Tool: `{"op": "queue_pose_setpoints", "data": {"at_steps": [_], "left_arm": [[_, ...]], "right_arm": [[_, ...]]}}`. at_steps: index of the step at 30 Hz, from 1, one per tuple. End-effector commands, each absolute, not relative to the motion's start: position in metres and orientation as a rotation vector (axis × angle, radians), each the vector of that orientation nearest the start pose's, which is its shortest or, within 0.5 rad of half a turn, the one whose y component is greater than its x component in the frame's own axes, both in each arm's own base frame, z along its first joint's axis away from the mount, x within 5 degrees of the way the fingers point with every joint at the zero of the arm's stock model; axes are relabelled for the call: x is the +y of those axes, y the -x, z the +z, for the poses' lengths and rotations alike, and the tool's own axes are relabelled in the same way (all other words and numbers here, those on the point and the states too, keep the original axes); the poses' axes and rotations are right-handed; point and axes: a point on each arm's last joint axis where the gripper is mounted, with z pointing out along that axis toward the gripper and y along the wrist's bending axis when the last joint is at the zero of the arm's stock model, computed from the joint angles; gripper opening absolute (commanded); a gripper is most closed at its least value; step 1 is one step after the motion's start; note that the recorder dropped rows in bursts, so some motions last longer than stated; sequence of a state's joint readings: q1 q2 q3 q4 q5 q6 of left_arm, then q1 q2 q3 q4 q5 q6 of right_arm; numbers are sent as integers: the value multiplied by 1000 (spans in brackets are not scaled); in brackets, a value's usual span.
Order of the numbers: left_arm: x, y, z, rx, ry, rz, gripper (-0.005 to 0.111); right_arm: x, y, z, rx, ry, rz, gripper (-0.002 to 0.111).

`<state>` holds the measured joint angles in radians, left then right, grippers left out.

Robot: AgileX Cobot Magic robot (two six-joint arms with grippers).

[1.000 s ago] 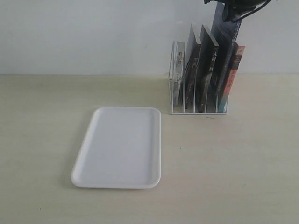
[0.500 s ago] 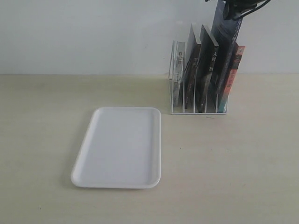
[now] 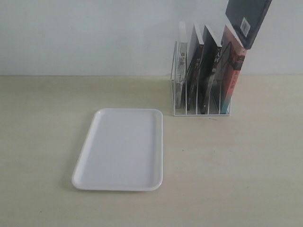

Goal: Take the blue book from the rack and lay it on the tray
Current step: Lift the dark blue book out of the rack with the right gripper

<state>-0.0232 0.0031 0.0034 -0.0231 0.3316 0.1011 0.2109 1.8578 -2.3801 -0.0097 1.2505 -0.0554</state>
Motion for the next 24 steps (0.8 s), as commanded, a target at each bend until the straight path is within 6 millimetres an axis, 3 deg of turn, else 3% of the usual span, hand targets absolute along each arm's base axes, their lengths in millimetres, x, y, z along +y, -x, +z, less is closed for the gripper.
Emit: {"op": "queue_pose_setpoints", "data": {"at_steps": [1,8,13,19,24], "left_arm": [[-2,-54,185,1797,-97,35,5],[-2,-54,185,1797,-97,35,5],[-2,-54,185,1797,-97,35,5],[-2,-54,185,1797,-97,35,5],[-2,-54,185,1797,-97,35,5]], "right_arm": [[75,-334,532,2050,308,143,0],[85,-278,572,1889,452,377,0],[93,-243,574,1830,619,510,0],[100,-215,526,1816,947,534,0],[112,-196,487,1591,1237,662,0]]}}
